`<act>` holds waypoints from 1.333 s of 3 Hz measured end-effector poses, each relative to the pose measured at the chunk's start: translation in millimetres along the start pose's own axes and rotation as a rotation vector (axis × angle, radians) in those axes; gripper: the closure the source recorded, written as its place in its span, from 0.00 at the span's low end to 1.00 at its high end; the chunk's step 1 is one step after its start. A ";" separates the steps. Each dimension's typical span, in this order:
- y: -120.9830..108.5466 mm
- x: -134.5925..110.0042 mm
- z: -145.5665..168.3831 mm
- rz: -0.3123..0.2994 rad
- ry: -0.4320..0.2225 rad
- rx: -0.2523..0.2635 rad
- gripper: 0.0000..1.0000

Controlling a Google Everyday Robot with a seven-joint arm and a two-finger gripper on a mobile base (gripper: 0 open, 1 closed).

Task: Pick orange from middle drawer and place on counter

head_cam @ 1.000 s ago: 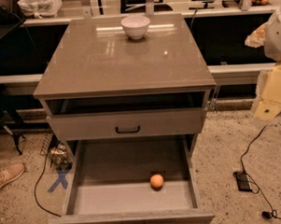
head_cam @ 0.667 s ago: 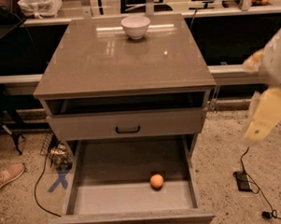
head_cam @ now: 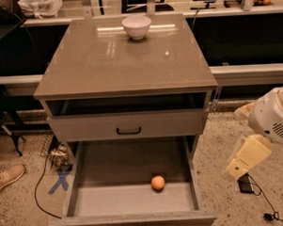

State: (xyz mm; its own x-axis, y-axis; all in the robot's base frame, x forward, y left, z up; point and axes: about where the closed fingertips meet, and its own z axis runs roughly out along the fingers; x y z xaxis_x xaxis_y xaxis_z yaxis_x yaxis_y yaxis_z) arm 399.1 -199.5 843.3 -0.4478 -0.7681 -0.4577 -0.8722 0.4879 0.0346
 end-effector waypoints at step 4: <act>-55.7 66.6 173.1 0.154 -0.091 -0.024 0.00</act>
Offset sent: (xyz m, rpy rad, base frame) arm 0.0516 -0.0123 -0.1796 0.0788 0.0007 -0.1368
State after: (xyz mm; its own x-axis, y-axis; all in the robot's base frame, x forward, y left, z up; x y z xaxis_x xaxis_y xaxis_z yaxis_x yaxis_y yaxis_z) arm 451.9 -206.0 657.2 -0.5578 -0.6437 -0.5239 -0.7996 0.5860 0.1314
